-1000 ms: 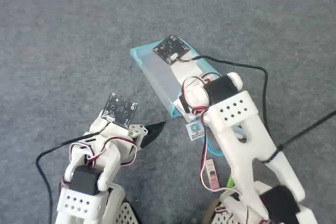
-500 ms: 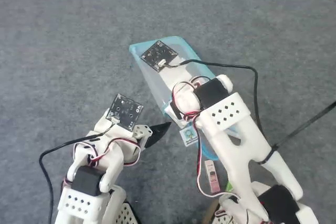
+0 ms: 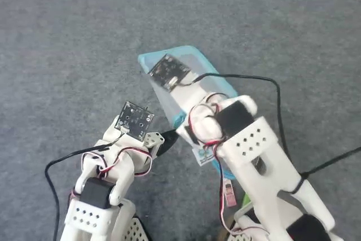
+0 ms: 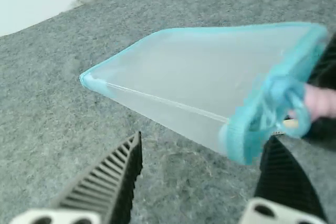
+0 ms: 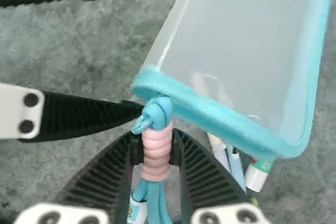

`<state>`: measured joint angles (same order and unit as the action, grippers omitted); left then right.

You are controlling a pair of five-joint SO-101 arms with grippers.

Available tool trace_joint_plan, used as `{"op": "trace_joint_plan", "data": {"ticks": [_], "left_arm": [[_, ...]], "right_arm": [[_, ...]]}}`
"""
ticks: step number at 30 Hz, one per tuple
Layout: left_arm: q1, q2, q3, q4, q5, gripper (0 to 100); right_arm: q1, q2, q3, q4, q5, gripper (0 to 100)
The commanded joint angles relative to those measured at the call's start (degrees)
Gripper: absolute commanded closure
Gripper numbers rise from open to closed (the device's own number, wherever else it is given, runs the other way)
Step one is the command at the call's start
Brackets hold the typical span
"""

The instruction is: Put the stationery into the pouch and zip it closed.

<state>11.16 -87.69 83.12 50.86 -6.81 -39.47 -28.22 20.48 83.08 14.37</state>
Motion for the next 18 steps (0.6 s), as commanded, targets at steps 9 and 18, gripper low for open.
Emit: {"op": "trace_joint_plan", "data": {"ticks": [9,18], "left_arm": [[-0.9,-0.8,-0.7,-1.8,-0.2,67],[-4.0,-0.4,0.2,-4.5,-0.2,67]], "right_arm": [[-0.5,-3.4,-0.5,0.3,1.1,99.1],[-0.9,-4.9,-1.0,6.9,6.7,99.1]]}}
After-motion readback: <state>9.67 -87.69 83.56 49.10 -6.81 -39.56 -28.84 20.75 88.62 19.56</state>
